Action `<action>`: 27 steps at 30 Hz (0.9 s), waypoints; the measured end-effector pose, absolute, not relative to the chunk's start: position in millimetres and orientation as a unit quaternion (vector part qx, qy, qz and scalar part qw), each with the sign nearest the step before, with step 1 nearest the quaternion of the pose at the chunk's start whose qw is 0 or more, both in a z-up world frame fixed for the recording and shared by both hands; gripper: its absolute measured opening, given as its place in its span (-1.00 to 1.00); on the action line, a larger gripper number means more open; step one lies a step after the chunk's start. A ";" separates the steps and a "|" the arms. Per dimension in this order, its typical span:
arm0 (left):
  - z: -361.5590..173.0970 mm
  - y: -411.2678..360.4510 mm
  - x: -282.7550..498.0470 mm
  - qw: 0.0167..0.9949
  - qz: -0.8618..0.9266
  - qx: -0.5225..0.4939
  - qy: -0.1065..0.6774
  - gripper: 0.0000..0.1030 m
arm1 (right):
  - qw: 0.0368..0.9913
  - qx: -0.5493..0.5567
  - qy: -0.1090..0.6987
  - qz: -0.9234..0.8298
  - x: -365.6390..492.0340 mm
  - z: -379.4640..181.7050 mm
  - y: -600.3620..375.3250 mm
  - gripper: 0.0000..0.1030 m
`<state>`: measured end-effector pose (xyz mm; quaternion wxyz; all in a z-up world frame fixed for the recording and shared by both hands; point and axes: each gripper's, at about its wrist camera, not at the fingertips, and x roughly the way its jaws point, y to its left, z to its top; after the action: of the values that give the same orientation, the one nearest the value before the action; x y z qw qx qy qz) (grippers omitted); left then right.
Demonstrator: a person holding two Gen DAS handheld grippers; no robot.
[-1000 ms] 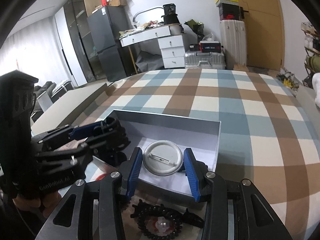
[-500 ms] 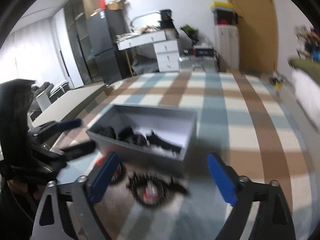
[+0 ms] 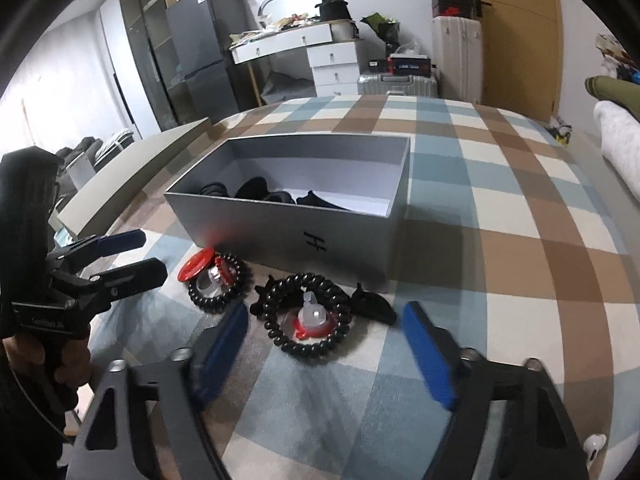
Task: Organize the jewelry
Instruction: 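Move the right tool to the black beaded coil hair tie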
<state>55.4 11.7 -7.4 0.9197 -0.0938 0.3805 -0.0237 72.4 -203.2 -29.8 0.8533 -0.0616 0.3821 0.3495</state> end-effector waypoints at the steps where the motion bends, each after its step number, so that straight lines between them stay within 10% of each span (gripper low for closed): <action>1: -8.2 11.3 55.0 0.919 -0.025 -0.091 0.382 0.98 | 0.852 -0.060 0.384 0.352 72.3 -30.4 -203.8 0.35; 13: -10.5 0.6 53.7 0.920 -0.040 -0.053 0.387 0.97 | 0.843 -0.046 0.400 0.357 79.4 -33.9 -211.3 -0.48; 27: -10.9 1.2 54.6 0.920 -0.044 -0.055 0.386 0.97 | 0.832 -0.042 0.400 0.381 75.1 -30.7 -213.8 -0.54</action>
<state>54.6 1.2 -10.9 0.9198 -0.0547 0.3861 -0.0439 75.1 -213.8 -30.7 0.8322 -0.0416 0.4003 0.3813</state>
